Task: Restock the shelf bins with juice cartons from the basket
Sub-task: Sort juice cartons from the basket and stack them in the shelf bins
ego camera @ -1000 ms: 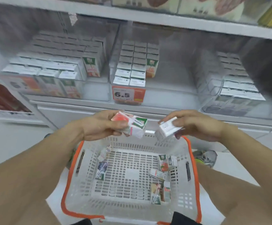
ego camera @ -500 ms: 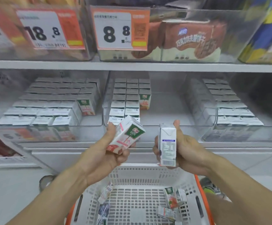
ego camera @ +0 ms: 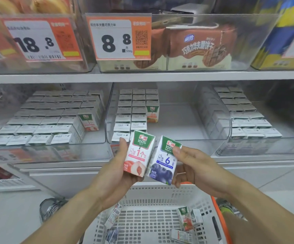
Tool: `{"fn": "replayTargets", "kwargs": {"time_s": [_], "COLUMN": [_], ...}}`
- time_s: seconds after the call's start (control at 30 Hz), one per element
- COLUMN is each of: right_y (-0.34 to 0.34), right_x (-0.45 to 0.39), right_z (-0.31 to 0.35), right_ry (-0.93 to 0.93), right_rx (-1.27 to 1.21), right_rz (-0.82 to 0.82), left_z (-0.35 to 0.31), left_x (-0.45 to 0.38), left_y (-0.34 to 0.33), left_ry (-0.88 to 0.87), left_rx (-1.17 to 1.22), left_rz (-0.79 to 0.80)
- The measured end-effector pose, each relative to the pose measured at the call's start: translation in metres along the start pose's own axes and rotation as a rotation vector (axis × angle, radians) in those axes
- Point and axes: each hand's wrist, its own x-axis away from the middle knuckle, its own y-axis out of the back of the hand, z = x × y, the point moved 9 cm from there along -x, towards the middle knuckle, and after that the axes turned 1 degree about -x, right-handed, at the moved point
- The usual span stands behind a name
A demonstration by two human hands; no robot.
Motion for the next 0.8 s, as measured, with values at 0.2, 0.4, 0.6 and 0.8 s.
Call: {"fn": "replayTargets", "kwargs": {"time_s": [0.2,0.4,0.6,0.8], "right_y": [0.018,0.038,0.066,0.166], "right_x": [0.005,0.015,0.043,0.119], "right_z": [0.008,0.007,0.02,0.079], "right_ry": [0.08,0.042,0.043,0.324], "right_rx": [0.103,0.239,0.328,0.211], "right_rz": [-0.068,-0.121,-0.156,-0.515], "left_z": [-0.005,0.01,0.01,0.0], "left_x": [0.001,-0.003,-0.012,-0.032], "left_y": [-0.006,-0.022,-0.062,-0.101], "left_ry": [-0.109,-0.038,-0.13,-0.274], "left_rx": [-0.232,-0.506,-0.649,-0.517], "left_rz": [0.093,0.157,0.096,-0.124]}}
